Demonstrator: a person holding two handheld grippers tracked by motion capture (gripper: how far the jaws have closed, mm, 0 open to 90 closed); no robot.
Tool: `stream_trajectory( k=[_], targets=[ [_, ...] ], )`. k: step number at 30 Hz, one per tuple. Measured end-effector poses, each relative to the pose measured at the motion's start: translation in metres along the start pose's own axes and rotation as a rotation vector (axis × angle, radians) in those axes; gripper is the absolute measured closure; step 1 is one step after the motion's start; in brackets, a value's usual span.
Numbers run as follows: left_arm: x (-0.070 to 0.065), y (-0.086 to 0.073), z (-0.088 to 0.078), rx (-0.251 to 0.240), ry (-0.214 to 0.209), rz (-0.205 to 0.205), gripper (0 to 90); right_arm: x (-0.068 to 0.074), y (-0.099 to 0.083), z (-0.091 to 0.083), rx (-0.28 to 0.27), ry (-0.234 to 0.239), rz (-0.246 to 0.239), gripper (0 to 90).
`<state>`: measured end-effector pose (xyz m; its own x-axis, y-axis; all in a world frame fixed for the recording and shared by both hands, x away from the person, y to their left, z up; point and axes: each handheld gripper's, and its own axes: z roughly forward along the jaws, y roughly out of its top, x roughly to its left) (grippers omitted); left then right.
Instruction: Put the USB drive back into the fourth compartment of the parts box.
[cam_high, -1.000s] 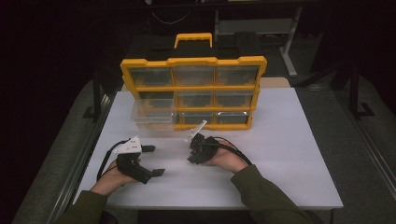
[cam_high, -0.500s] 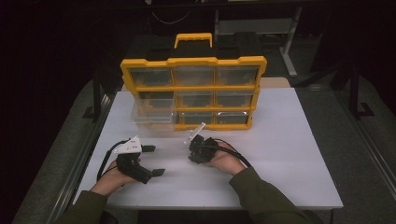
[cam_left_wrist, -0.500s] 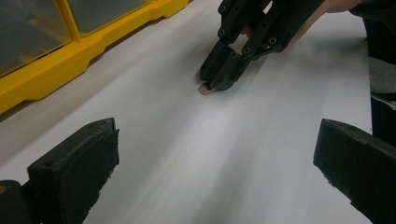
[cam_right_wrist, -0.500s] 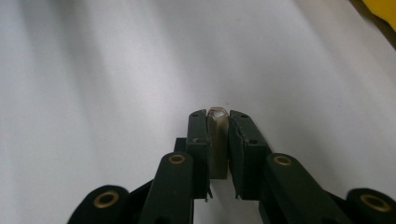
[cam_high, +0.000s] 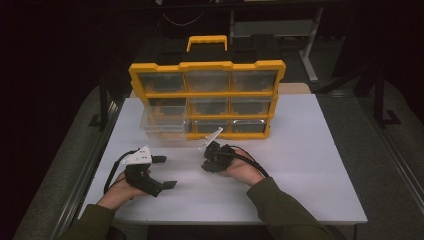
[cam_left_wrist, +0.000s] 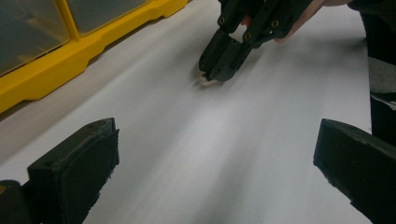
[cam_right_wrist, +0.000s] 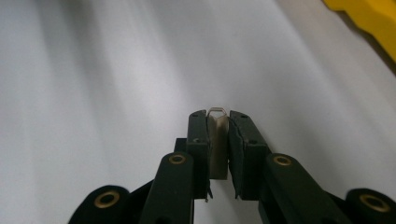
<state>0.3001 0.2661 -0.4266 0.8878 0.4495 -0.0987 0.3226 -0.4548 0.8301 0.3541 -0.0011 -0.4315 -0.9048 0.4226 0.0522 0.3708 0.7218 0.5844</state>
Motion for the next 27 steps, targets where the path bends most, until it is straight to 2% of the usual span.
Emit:
stream_trajectory(
  k=[6,15,27],
  targets=[
    [0.000,0.000,0.000,0.000,0.000,0.001,0.0,-0.002,0.002,-0.008,-0.014,0.005,0.010,78.0],
    [-0.001,0.000,0.000,0.004,-0.005,0.005,0.0,-0.003,0.006,-0.016,-0.042,0.016,-0.010,77.9],
    [-0.001,0.000,0.000,0.005,-0.009,0.004,0.0,-0.001,0.015,-0.027,-0.053,0.031,-0.008,78.0]
  ],
)
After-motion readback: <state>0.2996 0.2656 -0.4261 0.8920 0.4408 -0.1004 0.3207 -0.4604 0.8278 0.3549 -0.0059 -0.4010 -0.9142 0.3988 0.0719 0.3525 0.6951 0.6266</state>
